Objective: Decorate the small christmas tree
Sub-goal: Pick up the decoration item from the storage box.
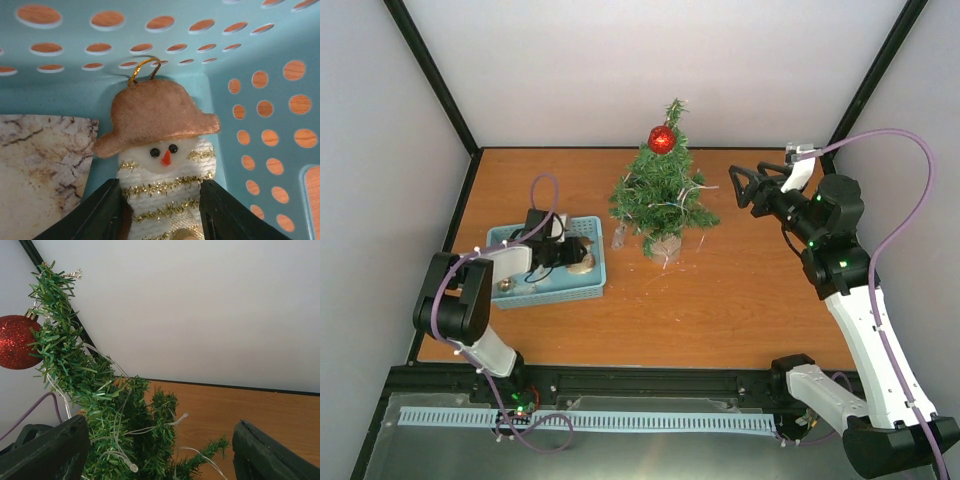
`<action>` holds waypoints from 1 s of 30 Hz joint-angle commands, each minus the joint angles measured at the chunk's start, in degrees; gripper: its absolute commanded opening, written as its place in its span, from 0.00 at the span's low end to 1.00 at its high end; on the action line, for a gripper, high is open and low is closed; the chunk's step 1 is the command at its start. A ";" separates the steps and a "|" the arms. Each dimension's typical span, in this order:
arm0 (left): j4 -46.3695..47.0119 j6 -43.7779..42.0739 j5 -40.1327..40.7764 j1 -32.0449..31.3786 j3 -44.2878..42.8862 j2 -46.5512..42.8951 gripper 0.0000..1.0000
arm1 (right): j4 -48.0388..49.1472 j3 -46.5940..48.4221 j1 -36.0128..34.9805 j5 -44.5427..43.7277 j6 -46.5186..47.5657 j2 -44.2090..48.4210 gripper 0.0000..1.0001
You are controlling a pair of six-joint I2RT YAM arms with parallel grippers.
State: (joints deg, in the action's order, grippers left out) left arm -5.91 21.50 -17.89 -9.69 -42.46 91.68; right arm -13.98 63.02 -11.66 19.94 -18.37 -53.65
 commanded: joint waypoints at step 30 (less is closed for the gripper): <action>-9.21 -10.53 -9.12 0.07 -9.99 -27.61 0.01 | -3.62 -1.41 -8.73 -6.93 5.01 -1.32 0.60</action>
State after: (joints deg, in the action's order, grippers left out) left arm -10.81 16.03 -23.18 -9.69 -49.54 66.48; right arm -16.14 62.92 -19.62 15.46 -15.70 -55.83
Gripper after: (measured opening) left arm 0.010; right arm 0.605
